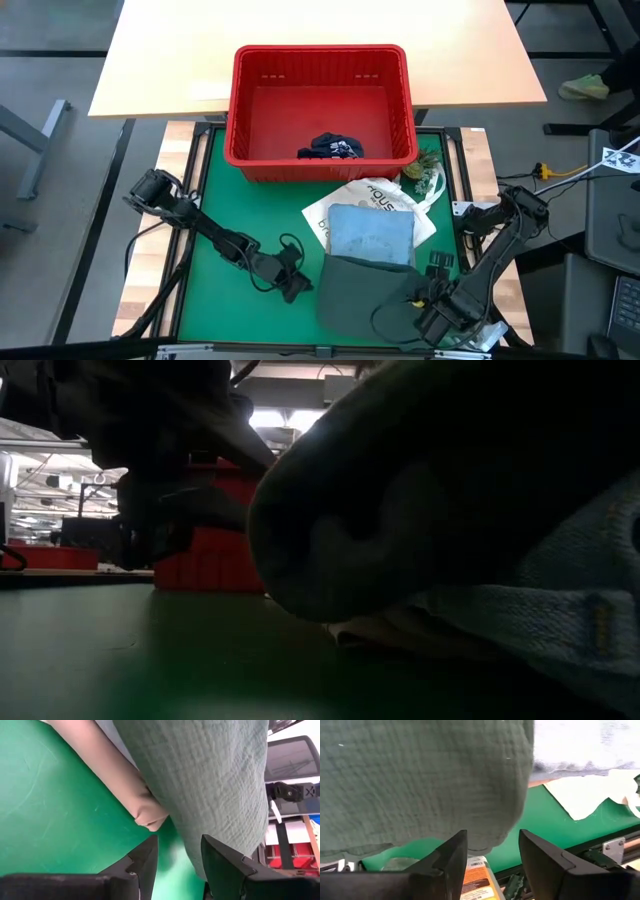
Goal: Fold Laundry from Bin
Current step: Fold the green polo shirt
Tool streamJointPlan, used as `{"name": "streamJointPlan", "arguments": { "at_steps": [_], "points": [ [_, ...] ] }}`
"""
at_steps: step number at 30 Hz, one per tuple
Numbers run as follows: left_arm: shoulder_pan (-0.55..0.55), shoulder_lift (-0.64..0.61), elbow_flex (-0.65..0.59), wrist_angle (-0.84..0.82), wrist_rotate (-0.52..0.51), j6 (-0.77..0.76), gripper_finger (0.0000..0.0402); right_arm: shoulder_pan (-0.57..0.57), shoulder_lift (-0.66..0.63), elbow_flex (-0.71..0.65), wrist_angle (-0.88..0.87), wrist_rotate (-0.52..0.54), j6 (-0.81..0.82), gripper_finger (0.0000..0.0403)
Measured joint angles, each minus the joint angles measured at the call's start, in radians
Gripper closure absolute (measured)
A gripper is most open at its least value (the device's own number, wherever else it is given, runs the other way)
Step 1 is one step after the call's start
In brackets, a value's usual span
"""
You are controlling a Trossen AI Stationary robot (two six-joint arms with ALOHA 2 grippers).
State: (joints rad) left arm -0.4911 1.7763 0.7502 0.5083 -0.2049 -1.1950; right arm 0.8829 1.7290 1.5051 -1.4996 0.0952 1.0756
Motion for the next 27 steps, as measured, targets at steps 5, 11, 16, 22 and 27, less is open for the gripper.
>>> {"name": "streamJointPlan", "arguments": {
  "at_steps": [5,11,16,22,27],
  "points": [
    [-0.001,0.0,0.0,-0.001,-0.016,0.0,0.0251,0.0,0.0,0.0,0.009,-0.001,-0.008,0.0226],
    [-0.005,0.0,0.001,0.0,-0.013,0.0,0.0217,0.0,0.0,0.0,0.009,-0.001,-0.01,0.0226],
    [-0.016,0.034,0.001,0.054,-0.016,0.0,0.0192,0.0,0.0,0.0,0.009,-0.001,-0.01,0.0226],
    [-0.021,0.121,0.01,0.199,-0.018,0.0,0.0183,0.0,0.0,0.0,0.009,-0.001,-0.011,0.0226],
    [-0.021,0.219,0.101,0.238,-0.003,0.056,0.0182,0.0,0.0,0.0,0.01,-0.001,-0.01,0.0226]
  ]
}}
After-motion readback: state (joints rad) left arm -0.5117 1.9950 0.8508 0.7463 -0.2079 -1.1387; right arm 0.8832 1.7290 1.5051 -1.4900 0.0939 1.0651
